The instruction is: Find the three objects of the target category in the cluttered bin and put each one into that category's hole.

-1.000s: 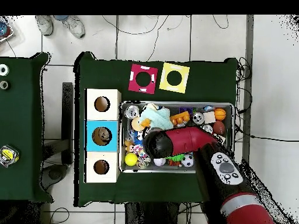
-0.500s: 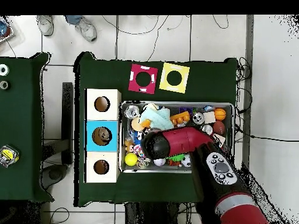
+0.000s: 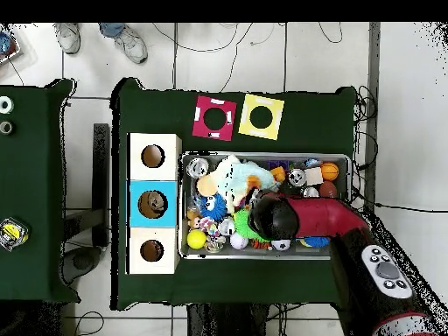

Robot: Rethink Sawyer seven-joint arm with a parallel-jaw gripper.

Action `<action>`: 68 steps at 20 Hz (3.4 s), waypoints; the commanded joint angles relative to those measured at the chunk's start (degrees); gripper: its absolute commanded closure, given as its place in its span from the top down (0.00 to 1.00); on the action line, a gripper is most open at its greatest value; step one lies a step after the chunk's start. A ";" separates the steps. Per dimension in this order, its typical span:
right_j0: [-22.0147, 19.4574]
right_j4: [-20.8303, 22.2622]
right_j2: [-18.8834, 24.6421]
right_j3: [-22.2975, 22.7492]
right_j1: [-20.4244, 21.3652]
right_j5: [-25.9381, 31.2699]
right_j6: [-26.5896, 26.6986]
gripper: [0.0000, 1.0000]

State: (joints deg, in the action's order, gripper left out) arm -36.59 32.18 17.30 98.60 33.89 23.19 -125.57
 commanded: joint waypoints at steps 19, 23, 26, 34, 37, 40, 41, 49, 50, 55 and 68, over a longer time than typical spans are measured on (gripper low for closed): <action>6.26 3.78 -6.28 -4.06 -8.41 -11.08 -1.07 1.00; 3.34 4.91 -5.11 -3.44 -8.66 -11.50 1.53 1.00; 3.00 4.96 -5.06 -2.68 -7.81 -10.58 1.99 1.00; 5.64 5.30 -7.38 -3.25 -5.85 -10.41 0.58 0.00; 3.93 4.55 -6.49 -1.12 -4.16 -10.73 0.57 0.00; -0.32 3.54 -3.81 2.81 1.46 -6.64 4.80 0.00; -2.47 2.78 -2.26 4.11 3.63 -4.43 7.29 0.00; -12.93 -2.52 6.42 10.19 15.49 11.07 19.07 0.00; -13.33 -2.98 6.93 10.78 16.68 12.40 19.17 0.00; -13.91 -3.66 8.11 13.38 20.45 15.53 16.84 0.00; -16.39 4.07 9.86 12.64 12.39 6.77 13.74 0.00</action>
State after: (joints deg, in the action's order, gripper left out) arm -51.20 30.78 21.35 108.50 50.71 33.13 -125.28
